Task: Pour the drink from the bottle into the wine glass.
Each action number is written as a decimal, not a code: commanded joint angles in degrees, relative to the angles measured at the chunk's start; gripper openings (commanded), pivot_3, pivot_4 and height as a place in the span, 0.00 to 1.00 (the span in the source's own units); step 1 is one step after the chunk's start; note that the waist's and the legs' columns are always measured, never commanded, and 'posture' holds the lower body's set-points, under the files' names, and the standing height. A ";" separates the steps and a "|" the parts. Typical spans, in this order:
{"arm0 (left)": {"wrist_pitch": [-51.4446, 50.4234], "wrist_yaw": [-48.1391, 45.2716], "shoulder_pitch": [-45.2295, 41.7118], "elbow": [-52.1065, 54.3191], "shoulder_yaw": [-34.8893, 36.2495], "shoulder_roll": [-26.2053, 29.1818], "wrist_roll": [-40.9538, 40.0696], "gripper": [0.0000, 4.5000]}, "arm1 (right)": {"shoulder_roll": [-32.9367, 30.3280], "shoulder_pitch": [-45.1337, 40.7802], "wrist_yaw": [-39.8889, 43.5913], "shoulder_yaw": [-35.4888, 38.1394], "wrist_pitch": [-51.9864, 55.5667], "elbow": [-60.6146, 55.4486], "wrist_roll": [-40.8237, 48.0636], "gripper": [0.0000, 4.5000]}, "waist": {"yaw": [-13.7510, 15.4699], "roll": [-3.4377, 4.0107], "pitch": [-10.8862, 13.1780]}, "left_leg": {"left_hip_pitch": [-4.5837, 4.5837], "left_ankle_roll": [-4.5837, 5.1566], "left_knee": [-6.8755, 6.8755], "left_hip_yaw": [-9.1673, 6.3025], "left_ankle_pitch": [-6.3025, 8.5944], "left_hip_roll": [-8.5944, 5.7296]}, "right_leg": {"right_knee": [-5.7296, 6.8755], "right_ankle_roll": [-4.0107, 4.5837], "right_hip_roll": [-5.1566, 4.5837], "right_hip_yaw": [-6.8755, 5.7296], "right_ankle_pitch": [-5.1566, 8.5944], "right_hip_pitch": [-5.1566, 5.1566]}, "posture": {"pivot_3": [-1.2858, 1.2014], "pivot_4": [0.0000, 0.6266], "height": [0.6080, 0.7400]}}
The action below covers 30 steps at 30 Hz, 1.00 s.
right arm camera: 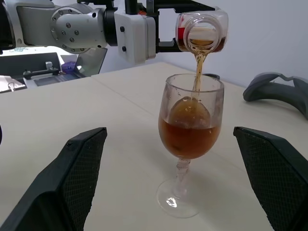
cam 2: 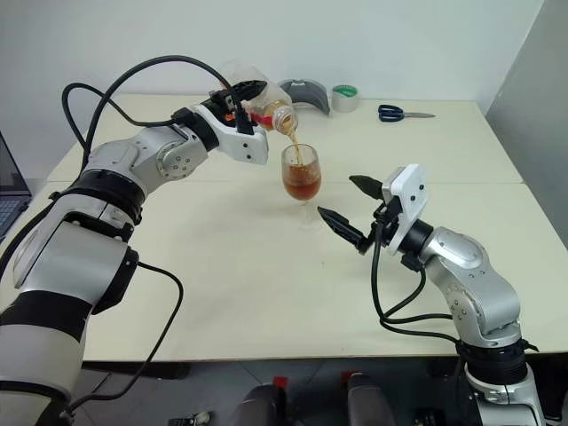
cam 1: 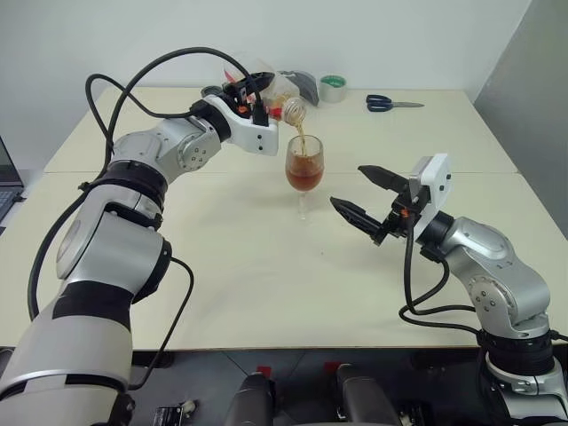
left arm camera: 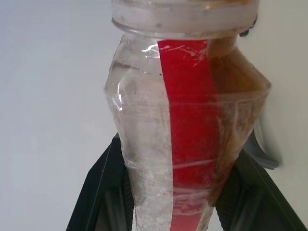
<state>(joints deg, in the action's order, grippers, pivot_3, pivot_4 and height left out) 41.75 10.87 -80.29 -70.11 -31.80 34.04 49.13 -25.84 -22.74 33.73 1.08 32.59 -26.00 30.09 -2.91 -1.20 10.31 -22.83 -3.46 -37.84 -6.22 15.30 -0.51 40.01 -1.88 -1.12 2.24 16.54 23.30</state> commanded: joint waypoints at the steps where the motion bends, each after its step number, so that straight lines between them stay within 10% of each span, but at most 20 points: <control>1: -0.09 0.95 -2.60 0.13 0.91 0.13 -1.17 0.38 | -0.31 -0.26 -0.02 0.48 -0.02 -2.45 0.89 1.00 | 0.00 0.00 0.00 | 0.00 0.00 0.00 0.00 0.00 0.00 | 0.00 0.00 0.00 0.00 0.00 0.00 | 0.52 0.24 1.00; 19: -3.98 -24.80 4.00 2.00 17.21 -5.92 -26.42 0.38 | 0.42 0.45 -0.12 -0.44 -2.87 -1.44 -1.73 1.00 | -0.13 0.00 0.00 | -0.02 0.00 -0.05 -0.01 0.00 0.00 | 0.02 0.00 -0.01 -0.02 0.00 0.00 | 0.52 0.24 1.00; 30: -28.22 -44.97 13.49 17.04 32.93 -8.32 -49.05 0.38 | -0.45 -0.61 0.44 -3.04 -1.54 -3.86 -1.89 1.00 | -1.17 0.00 0.00 | 0.04 0.00 -0.06 -0.02 0.00 0.07 | 0.11 0.01 0.04 0.02 0.00 0.00 | 0.52 0.24 1.00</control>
<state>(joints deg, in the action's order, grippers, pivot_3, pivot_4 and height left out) 16.80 -33.56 -66.76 -57.30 -1.53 24.01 3.05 -25.87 -22.07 33.80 -1.81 30.86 -26.63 28.12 -4.08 -1.20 10.31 -22.79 -3.46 -37.91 -6.24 15.30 -0.44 40.12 -1.87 -1.08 2.27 16.54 23.30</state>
